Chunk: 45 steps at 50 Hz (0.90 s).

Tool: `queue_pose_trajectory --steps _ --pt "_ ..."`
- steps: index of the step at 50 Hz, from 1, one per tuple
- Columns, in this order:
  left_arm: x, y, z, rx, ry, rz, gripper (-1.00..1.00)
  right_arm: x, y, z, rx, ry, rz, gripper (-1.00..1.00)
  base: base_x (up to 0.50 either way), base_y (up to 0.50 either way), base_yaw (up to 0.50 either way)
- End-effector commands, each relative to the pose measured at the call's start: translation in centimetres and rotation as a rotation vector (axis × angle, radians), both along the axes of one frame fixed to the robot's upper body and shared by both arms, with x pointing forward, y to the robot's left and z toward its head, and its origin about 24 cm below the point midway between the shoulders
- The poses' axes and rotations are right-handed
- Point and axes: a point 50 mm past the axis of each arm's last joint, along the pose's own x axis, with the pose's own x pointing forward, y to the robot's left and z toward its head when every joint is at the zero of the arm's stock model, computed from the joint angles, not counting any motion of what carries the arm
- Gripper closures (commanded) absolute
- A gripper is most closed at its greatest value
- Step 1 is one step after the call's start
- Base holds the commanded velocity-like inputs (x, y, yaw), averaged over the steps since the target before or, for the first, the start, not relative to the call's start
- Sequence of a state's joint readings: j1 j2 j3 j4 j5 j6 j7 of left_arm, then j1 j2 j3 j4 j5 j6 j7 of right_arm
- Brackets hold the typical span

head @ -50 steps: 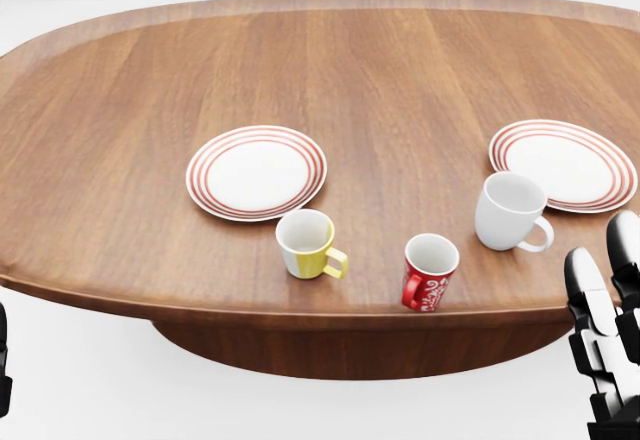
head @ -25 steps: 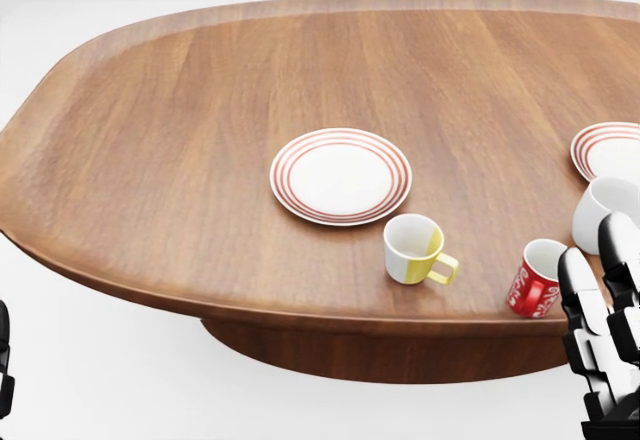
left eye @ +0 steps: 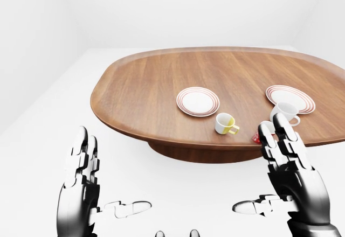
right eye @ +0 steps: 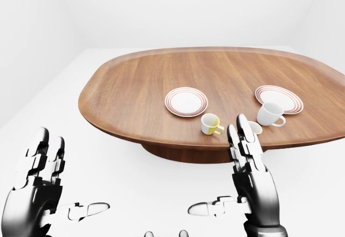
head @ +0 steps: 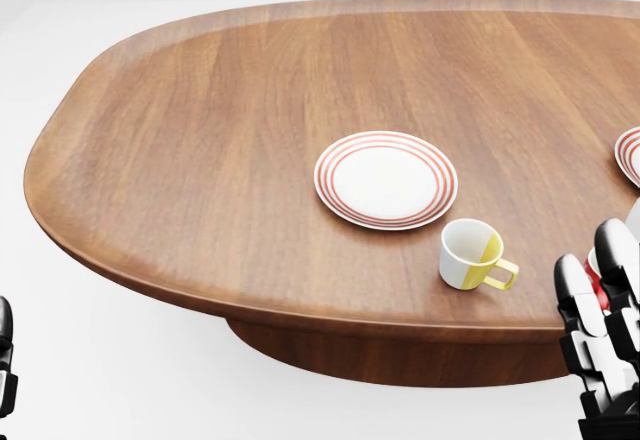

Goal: Put the red mug on the left plate.

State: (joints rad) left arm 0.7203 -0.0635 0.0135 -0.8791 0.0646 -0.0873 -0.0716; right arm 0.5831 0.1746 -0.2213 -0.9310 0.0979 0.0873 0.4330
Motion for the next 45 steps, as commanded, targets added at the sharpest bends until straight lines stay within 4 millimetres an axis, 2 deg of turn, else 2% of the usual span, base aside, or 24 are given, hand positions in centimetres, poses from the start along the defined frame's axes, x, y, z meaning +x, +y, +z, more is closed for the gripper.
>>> queue_pose_trajectory --steps 1,33,34,39,45 --pt "0.0 -0.1 0.0 0.001 0.001 -0.002 -1.00 0.2 -0.3 -0.3 0.010 0.000 0.019 -1.00 0.00 0.00 0.00" --pt "0.0 -0.1 0.0 0.002 0.001 -0.002 -1.00 0.2 -0.3 -0.3 0.008 -0.003 0.019 -1.00 0.00 0.00 0.00" --pt "0.0 -0.1 0.0 0.002 0.000 -0.003 -1.00 0.2 0.8 0.1 0.015 -0.020 0.069 -1.00 0.50 -0.10 0.00" --pt "0.0 -0.1 0.0 0.002 0.000 -0.003 -1.00 0.2 0.9 0.1 0.018 -0.016 0.072 -1.00 0.50 -0.10 0.00" --pt "0.0 -0.1 0.0 0.002 -0.001 -0.003 -1.00 0.1 0.9 0.2 0.044 -0.026 0.109 -1.00 0.33 -0.46 0.00"
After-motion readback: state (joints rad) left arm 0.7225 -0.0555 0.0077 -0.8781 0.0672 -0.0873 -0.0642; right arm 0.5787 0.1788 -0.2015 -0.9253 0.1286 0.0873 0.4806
